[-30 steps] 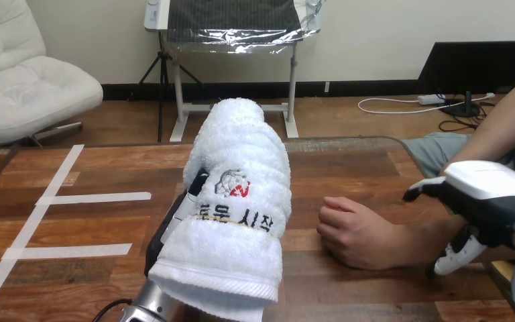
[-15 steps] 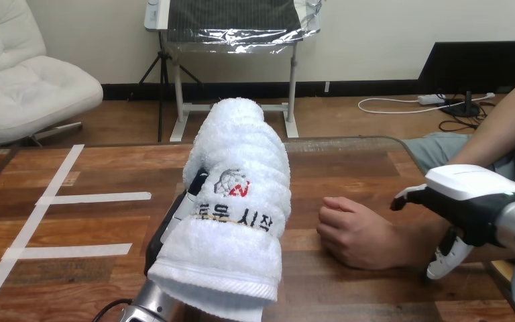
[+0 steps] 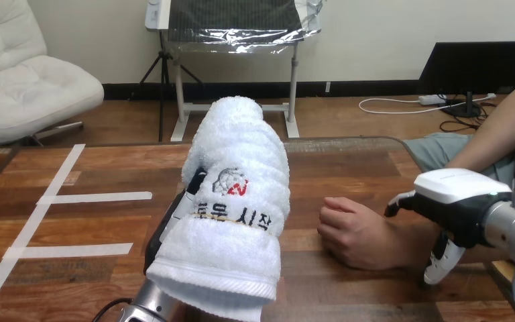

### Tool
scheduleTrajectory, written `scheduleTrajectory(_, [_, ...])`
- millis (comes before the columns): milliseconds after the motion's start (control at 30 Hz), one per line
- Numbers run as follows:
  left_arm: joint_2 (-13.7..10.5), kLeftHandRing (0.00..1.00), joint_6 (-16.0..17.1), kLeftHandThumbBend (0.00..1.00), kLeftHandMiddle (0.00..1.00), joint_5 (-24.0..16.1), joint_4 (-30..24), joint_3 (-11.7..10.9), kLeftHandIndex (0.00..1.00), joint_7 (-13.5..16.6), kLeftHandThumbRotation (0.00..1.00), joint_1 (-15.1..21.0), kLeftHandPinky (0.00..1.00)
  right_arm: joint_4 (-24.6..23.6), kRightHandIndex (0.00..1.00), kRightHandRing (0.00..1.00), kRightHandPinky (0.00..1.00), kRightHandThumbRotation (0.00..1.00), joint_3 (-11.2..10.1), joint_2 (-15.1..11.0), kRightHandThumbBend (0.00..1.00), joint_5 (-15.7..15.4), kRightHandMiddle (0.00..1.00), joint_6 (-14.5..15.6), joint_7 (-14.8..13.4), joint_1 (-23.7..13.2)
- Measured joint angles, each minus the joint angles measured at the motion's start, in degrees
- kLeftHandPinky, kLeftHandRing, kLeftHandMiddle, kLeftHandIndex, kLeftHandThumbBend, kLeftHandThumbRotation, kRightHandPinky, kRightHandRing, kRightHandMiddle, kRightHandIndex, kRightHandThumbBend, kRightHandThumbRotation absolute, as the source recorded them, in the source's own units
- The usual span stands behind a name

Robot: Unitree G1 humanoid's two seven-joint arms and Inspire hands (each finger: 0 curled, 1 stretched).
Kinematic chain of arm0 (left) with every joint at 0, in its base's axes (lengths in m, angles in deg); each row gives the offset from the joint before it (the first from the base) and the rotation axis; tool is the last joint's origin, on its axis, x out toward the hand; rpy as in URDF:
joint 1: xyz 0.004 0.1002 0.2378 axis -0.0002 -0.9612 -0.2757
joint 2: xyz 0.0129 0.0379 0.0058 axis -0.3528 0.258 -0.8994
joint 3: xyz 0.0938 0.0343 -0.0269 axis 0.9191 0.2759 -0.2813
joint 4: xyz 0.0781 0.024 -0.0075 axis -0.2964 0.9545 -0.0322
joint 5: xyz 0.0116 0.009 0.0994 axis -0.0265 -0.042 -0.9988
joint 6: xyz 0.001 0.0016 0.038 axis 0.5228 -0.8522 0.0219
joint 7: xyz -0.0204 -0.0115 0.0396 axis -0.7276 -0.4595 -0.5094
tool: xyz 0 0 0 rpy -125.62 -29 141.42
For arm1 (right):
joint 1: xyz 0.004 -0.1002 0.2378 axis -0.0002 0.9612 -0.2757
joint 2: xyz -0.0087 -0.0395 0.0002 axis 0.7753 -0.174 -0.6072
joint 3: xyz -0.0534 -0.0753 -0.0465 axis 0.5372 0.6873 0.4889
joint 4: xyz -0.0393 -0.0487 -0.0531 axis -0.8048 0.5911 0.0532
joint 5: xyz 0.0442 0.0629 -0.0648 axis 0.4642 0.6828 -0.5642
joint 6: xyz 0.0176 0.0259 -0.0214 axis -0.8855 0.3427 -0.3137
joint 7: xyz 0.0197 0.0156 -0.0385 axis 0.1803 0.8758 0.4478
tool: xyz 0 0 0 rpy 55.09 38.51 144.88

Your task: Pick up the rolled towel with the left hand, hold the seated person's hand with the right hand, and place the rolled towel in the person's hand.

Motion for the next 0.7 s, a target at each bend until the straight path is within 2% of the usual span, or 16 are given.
scheduleTrajectory(700, [0.00, 0.28, 0.00, 0.55, 0.38, 0.38, -1.85, 0.05, 0.50, 0.59, 0.01, -0.51, 0.19, 1.93, 0.89, 0.96, 0.91, 0.05, 1.89, 0.00, 0.75, -0.63, 0.95, 0.58, 0.09, -0.94])
